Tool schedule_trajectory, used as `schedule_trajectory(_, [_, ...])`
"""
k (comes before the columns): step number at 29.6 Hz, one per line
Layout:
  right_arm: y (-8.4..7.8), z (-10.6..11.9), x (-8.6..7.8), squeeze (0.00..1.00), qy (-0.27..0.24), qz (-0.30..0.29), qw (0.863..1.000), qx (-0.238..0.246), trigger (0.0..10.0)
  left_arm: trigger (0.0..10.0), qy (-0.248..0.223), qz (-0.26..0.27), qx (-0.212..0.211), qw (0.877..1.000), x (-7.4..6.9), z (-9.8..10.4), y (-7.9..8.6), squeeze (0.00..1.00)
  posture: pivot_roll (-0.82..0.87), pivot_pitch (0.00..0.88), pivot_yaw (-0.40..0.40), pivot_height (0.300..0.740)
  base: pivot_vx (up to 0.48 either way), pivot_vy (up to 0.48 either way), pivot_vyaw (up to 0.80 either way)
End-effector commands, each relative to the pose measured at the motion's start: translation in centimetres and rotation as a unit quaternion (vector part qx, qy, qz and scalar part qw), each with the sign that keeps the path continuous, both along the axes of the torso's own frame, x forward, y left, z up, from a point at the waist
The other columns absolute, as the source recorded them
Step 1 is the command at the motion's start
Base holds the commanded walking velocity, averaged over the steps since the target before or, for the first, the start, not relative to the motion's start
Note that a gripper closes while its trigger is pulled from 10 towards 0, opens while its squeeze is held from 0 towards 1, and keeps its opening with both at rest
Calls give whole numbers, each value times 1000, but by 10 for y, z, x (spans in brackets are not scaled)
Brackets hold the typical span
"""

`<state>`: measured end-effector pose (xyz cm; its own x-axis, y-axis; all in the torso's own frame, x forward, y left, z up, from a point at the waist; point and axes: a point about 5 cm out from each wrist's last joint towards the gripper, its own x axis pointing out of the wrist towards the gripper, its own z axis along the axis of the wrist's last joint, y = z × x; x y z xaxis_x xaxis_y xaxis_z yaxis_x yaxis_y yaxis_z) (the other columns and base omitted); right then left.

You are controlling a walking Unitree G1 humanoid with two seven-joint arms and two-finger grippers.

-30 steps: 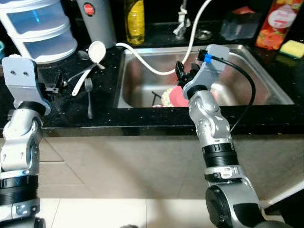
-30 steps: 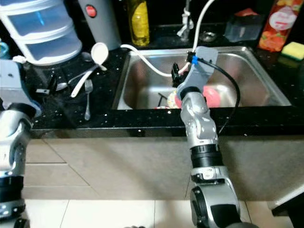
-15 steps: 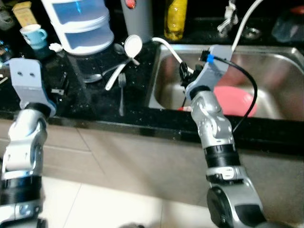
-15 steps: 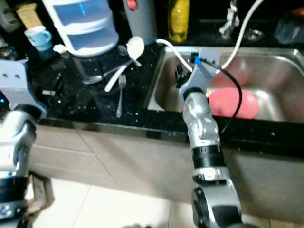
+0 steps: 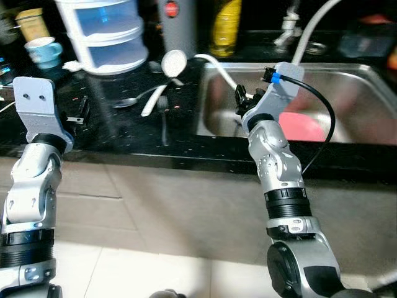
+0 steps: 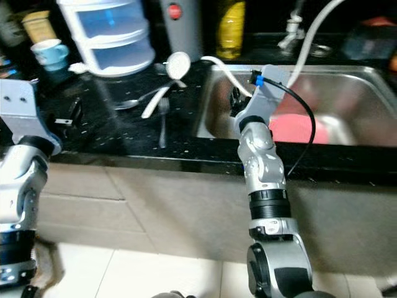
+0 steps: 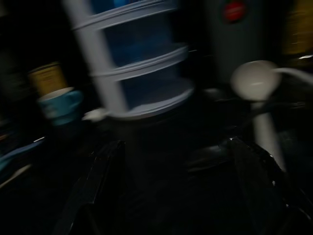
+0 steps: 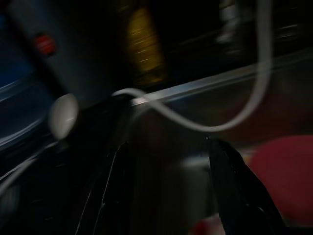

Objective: Kitchen organization

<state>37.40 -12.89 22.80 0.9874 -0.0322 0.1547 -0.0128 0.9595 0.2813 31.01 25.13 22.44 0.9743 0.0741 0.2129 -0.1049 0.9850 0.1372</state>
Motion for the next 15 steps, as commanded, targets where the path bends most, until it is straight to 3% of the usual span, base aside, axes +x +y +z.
schedule_trajectory(1, [0,-2,1,0,11,0,1000,4,10000,10000,14,-7,-11,1000,2,-6,-3,0,115,0,76,740,0,0,-800])
schedule_trajectory(15, [5,0,0,0,1,16,1000,-6,10000,10000,3,6,-30,1000,5,-2,-5,0,113,0,81,740,0,0,0])
